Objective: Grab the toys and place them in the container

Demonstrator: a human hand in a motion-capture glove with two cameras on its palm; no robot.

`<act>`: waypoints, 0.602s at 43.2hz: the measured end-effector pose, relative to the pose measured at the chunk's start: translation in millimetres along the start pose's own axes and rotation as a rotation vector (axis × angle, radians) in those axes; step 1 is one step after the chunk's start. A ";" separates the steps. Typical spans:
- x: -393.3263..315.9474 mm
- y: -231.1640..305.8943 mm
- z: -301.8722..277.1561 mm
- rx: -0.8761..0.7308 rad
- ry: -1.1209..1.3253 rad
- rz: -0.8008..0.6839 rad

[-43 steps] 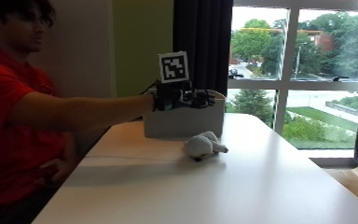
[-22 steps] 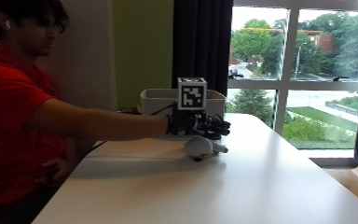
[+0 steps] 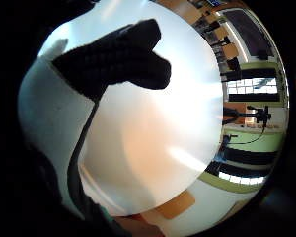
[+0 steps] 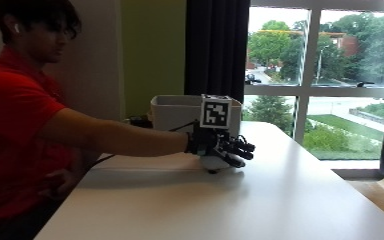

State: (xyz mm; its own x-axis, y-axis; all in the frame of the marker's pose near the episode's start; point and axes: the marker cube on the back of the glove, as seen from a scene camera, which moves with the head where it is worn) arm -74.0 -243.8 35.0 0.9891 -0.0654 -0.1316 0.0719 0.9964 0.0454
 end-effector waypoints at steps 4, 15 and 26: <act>0.2 -1.8 7.1 -0.016 0.043 0.000; -5.0 -4.1 13.8 -0.024 0.015 0.014; -9.0 -4.5 14.3 -0.013 0.058 0.002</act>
State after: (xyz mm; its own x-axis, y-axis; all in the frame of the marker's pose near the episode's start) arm -81.4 -248.4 50.2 0.9801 -0.0601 -0.1891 0.0675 0.9972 0.0328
